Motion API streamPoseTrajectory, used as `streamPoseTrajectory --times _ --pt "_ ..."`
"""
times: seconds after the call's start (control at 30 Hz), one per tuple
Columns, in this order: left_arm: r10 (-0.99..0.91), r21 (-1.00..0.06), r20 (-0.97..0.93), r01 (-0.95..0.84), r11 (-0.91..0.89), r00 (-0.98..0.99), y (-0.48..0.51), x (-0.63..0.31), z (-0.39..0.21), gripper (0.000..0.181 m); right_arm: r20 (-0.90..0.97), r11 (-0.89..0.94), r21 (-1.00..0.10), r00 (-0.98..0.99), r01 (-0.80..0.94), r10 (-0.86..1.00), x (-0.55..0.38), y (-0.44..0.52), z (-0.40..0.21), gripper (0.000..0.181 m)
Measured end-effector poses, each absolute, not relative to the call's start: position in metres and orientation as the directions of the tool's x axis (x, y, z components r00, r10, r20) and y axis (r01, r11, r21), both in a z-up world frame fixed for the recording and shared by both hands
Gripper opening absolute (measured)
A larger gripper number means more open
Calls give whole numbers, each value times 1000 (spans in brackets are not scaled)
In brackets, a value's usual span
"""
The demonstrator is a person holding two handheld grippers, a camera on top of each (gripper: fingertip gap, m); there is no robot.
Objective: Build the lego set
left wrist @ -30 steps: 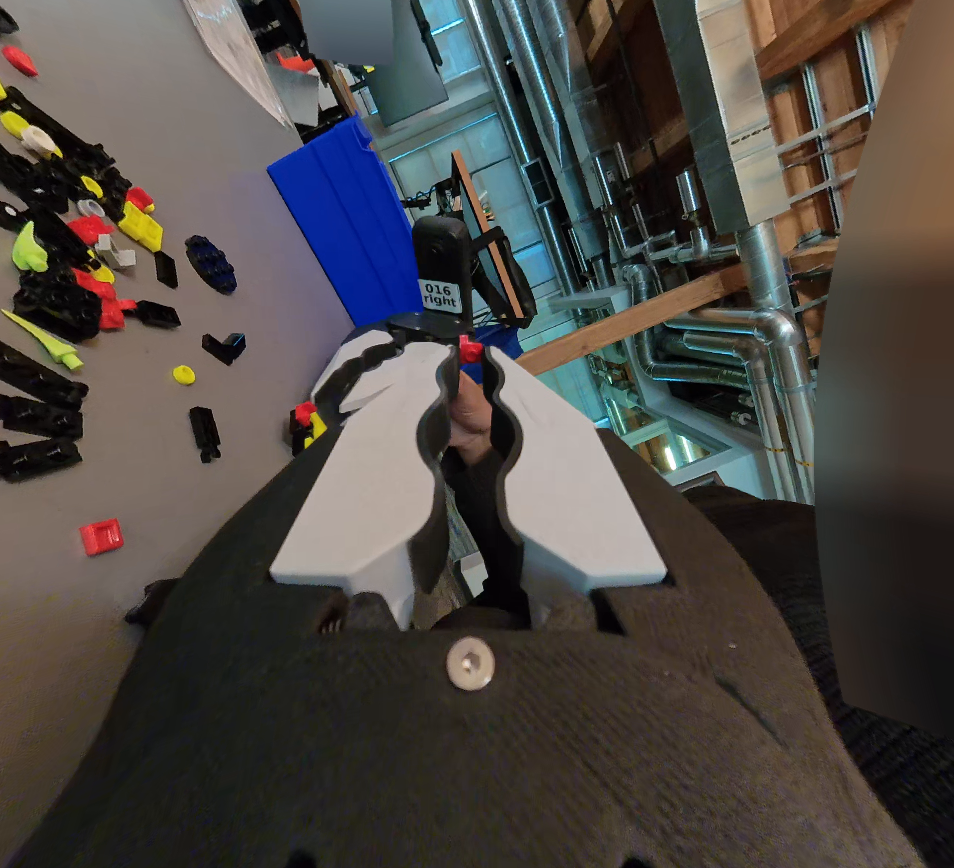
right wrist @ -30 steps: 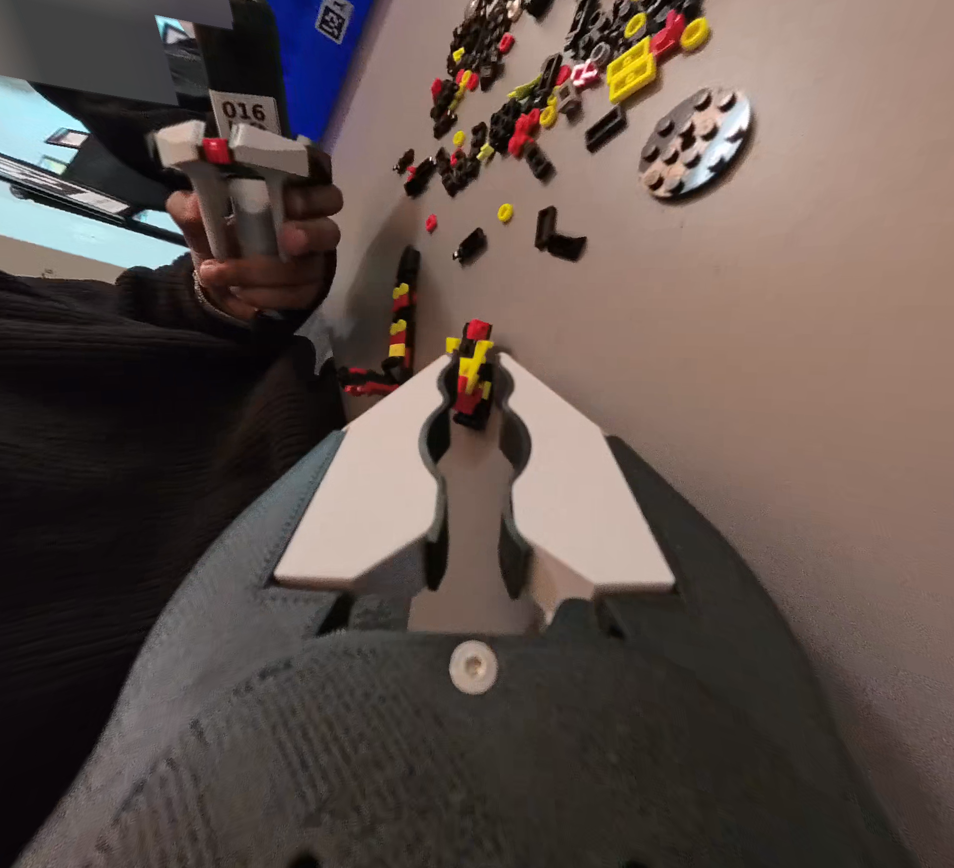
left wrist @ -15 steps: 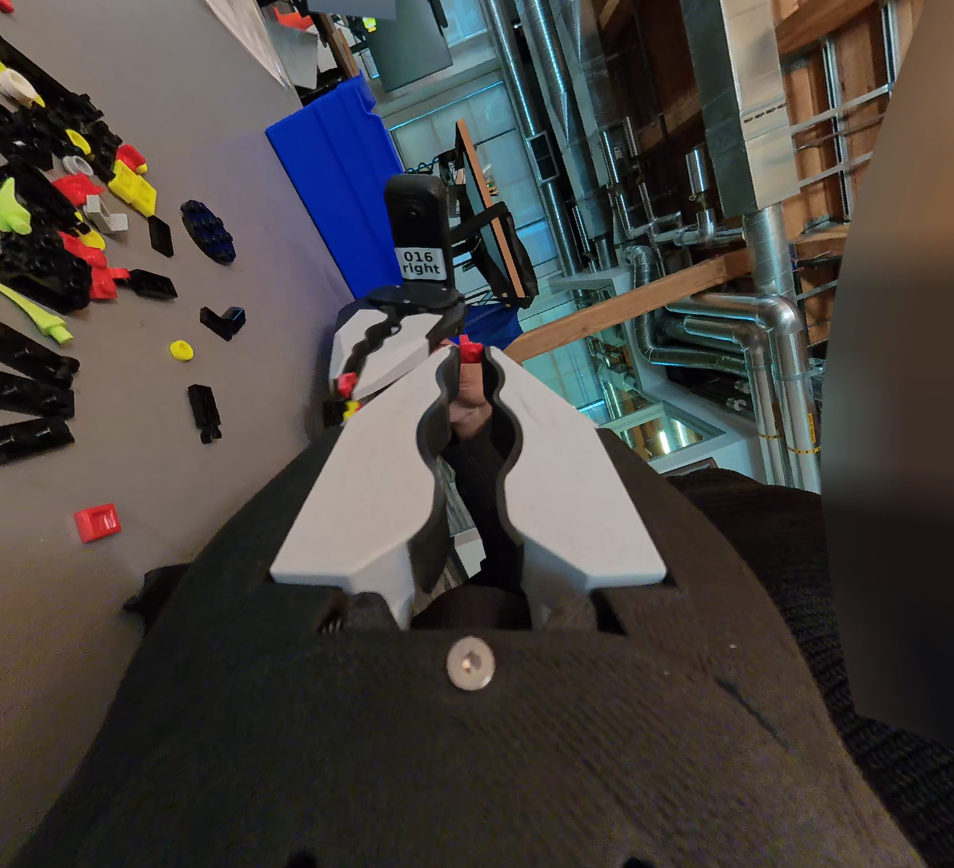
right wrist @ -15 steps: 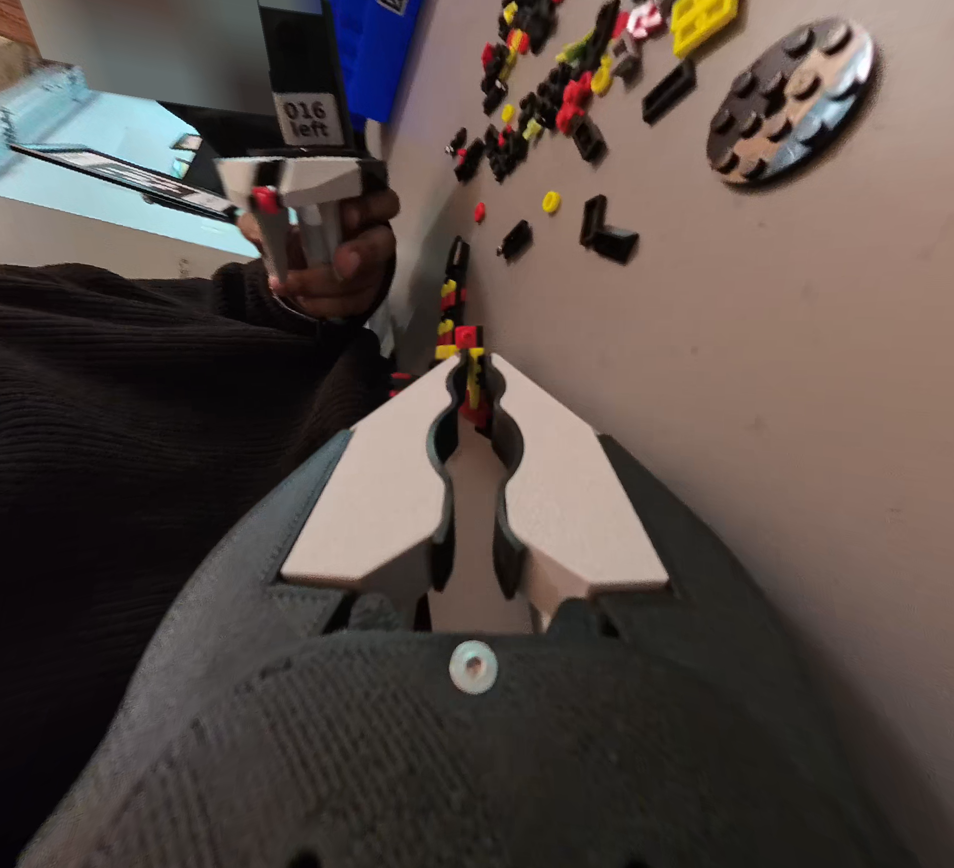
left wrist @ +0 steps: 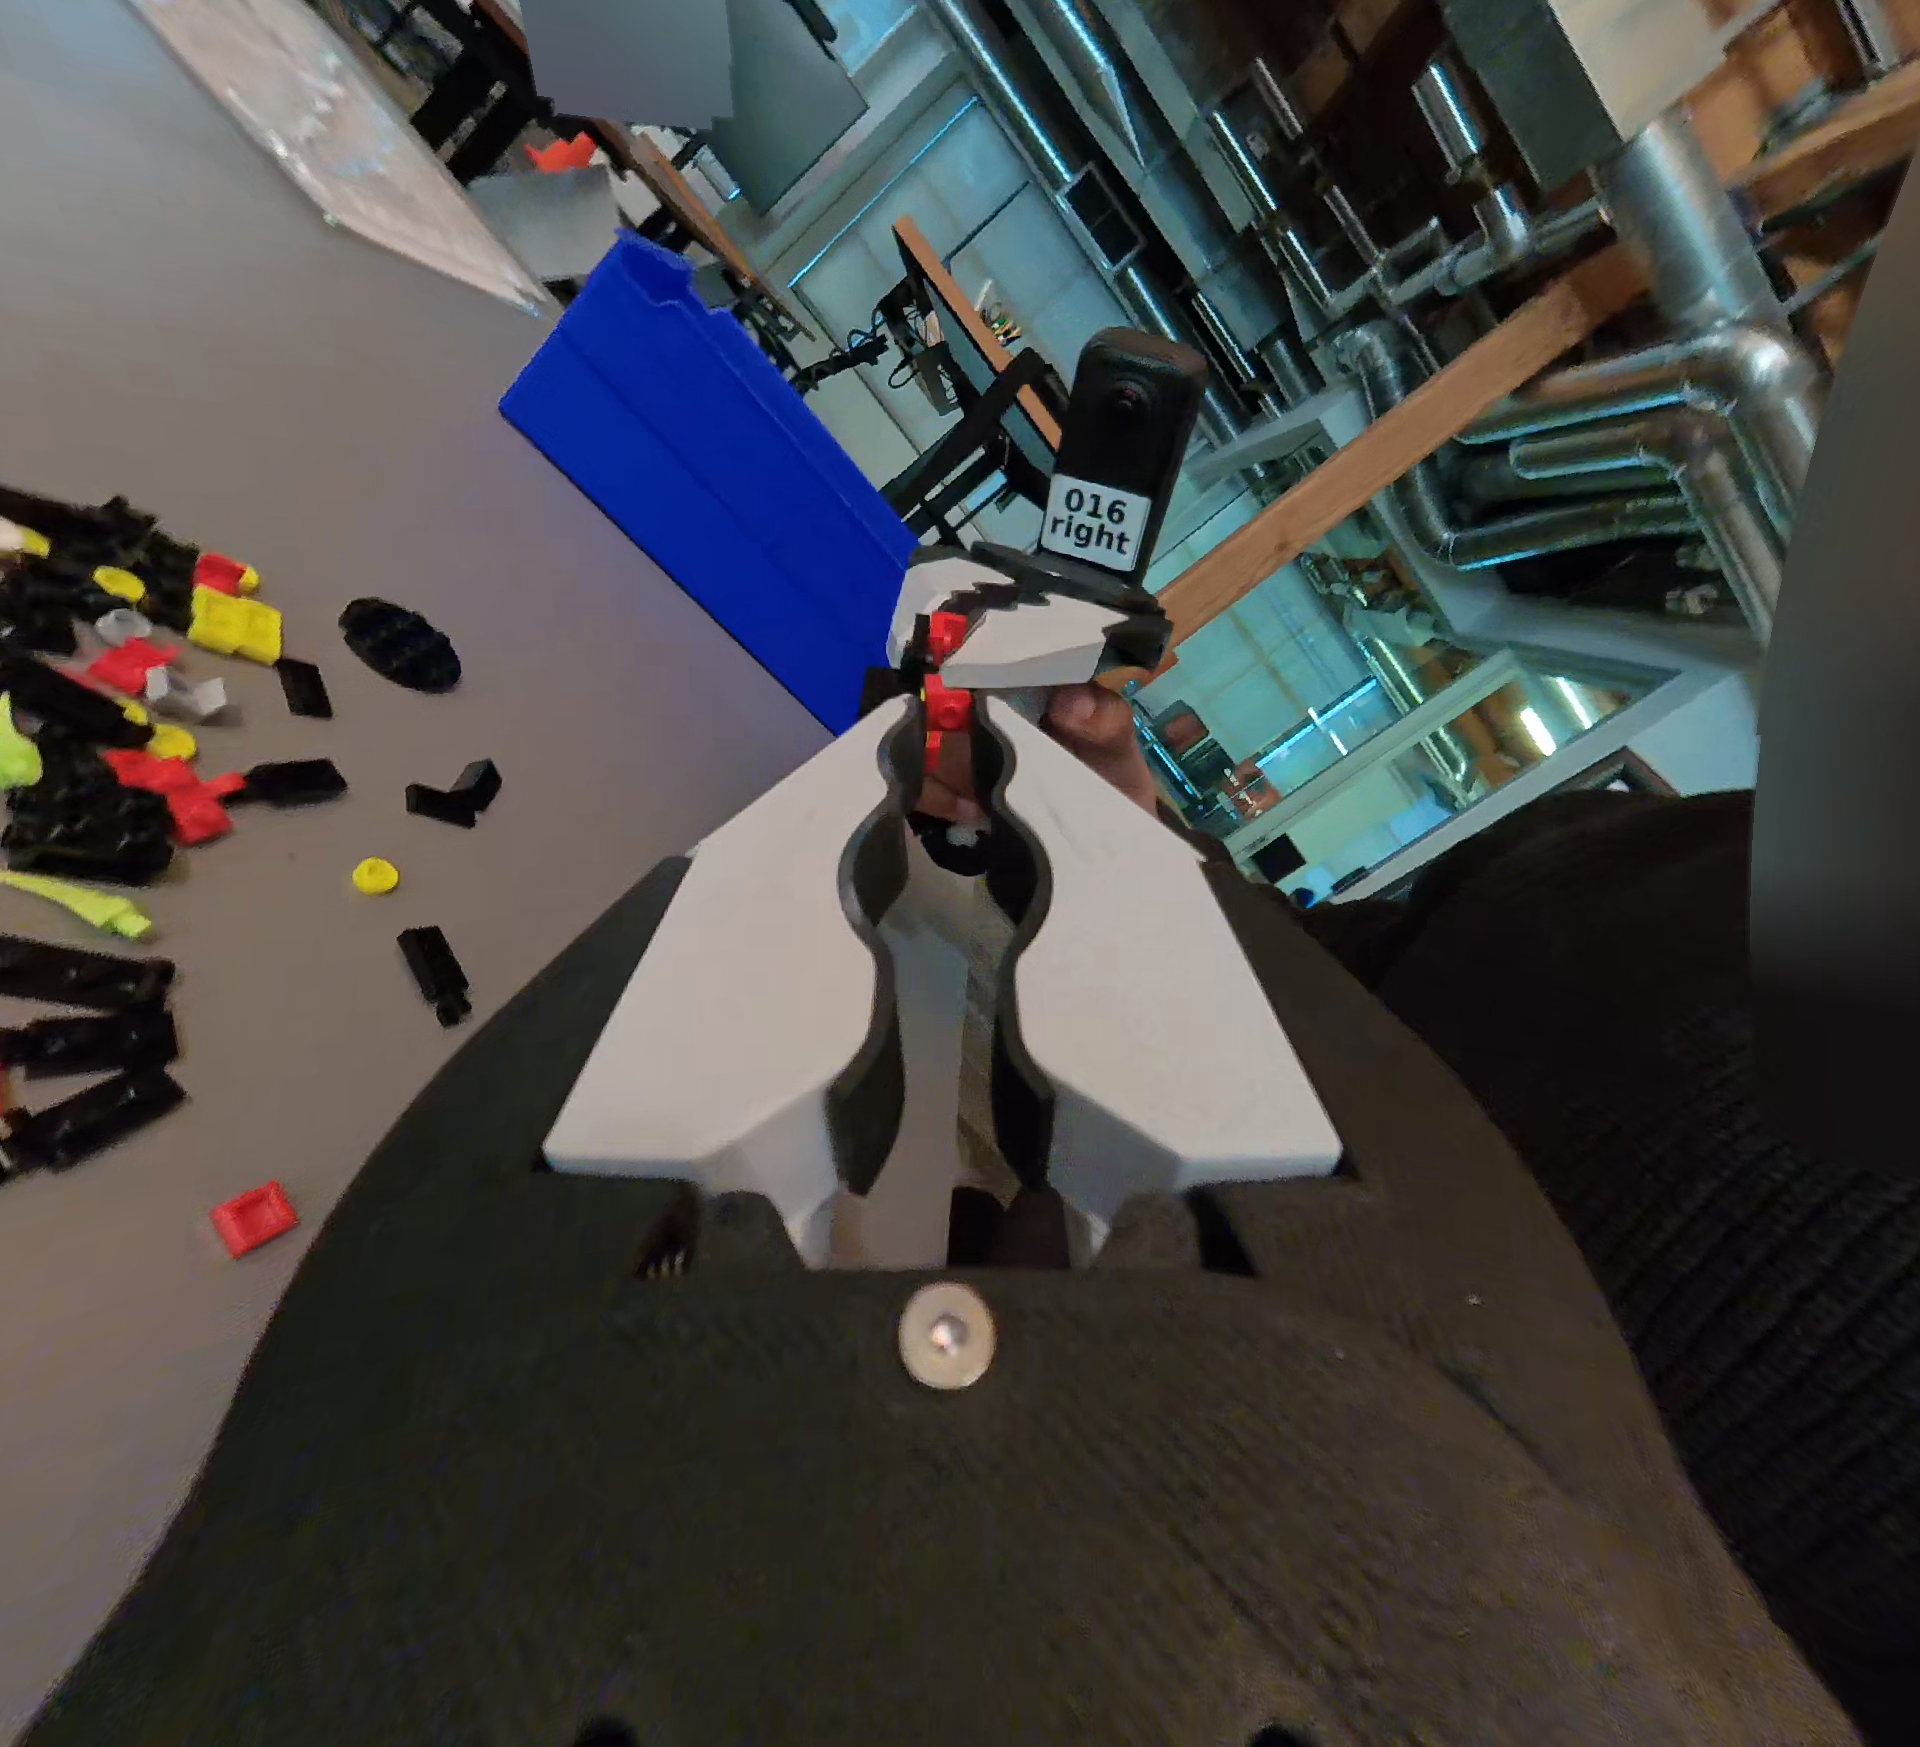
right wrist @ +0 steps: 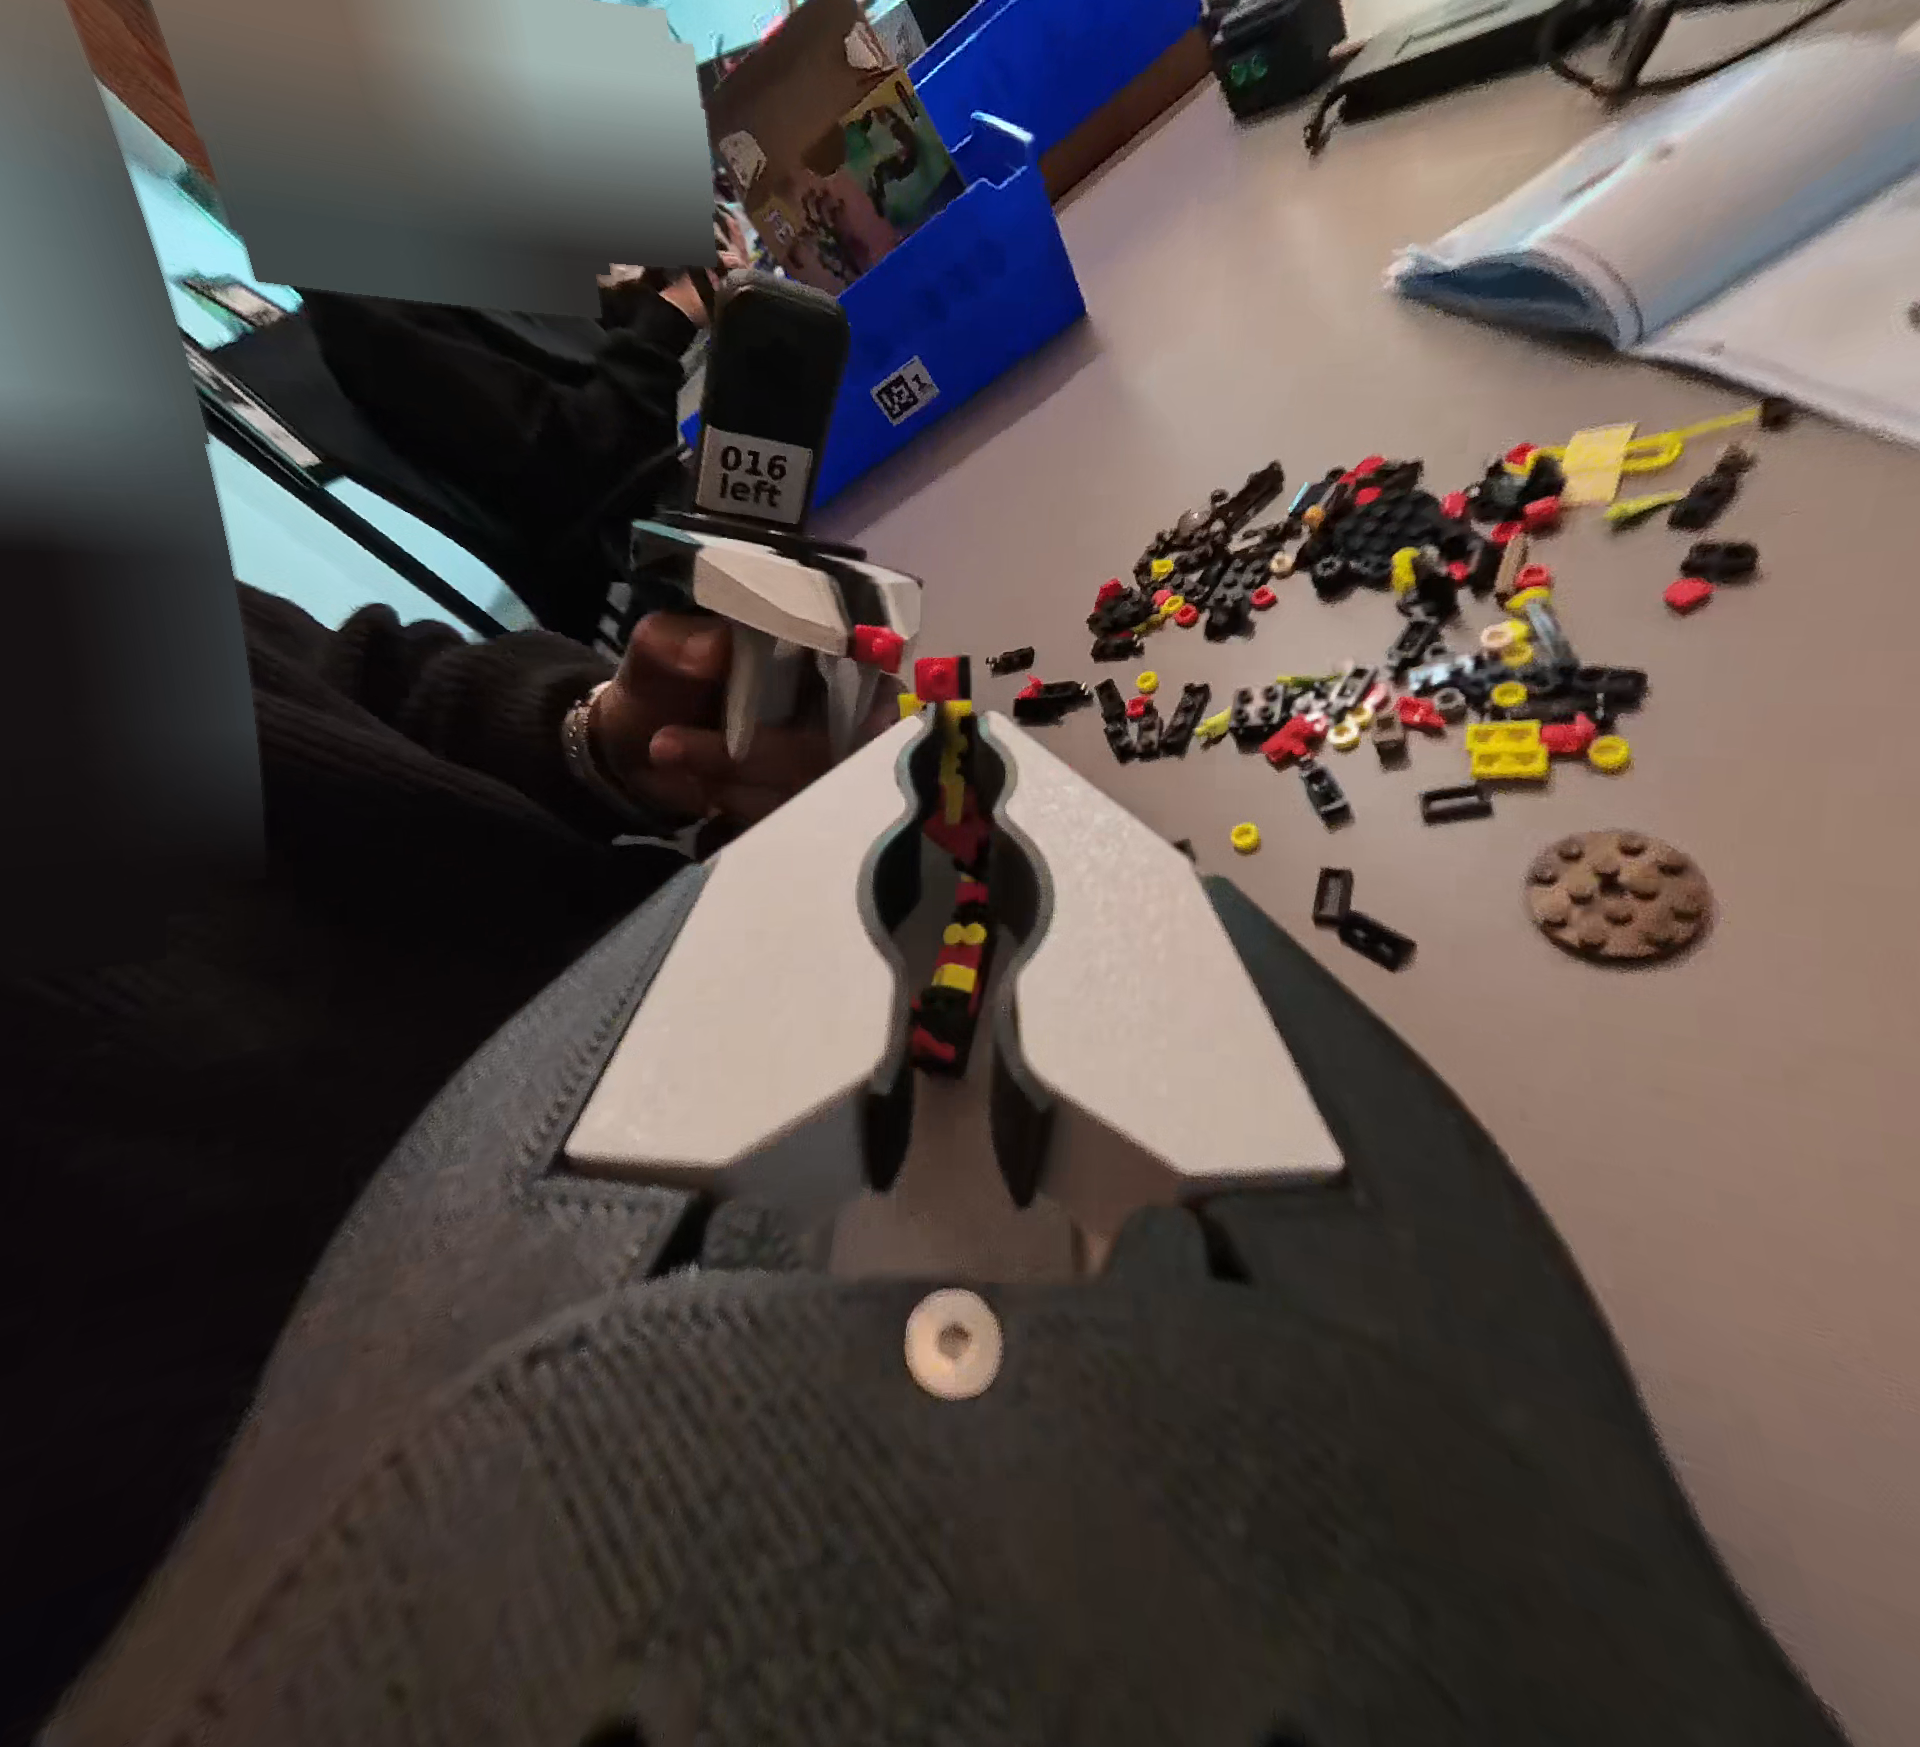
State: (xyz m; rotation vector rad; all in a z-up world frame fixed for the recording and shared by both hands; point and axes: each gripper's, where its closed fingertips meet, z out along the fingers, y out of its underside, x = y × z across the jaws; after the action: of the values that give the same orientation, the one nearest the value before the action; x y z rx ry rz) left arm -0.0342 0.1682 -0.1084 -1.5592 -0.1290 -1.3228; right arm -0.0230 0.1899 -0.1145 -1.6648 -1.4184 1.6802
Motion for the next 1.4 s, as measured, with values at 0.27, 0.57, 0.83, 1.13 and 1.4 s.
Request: streamPoseTrajectory --times 0.27,0.57,0.83,1.13,1.4 --pt "-583 -708 683 593 -383 440 161 -28 -95 6 -379 -297 -903 -250 311 891 -27 176 -104 3" --pt "-601 -728 658 588 -352 455 159 -28 -90 6 -373 -304 -915 -267 267 889 -29 172 -97 3" --pt "-615 -746 624 602 -285 482 158 -32 -80 6 -384 -339 -920 -276 197 881 -30 170 -86 3" --pt "-599 -740 624 624 -249 502 159 -36 -76 4 -375 -351 -926 -242 137 895 -34 170 -80 3" --pt "-559 -730 641 643 -231 526 162 -42 -77 0 -349 -331 -937 -213 113 913 -36 171 -79 3"
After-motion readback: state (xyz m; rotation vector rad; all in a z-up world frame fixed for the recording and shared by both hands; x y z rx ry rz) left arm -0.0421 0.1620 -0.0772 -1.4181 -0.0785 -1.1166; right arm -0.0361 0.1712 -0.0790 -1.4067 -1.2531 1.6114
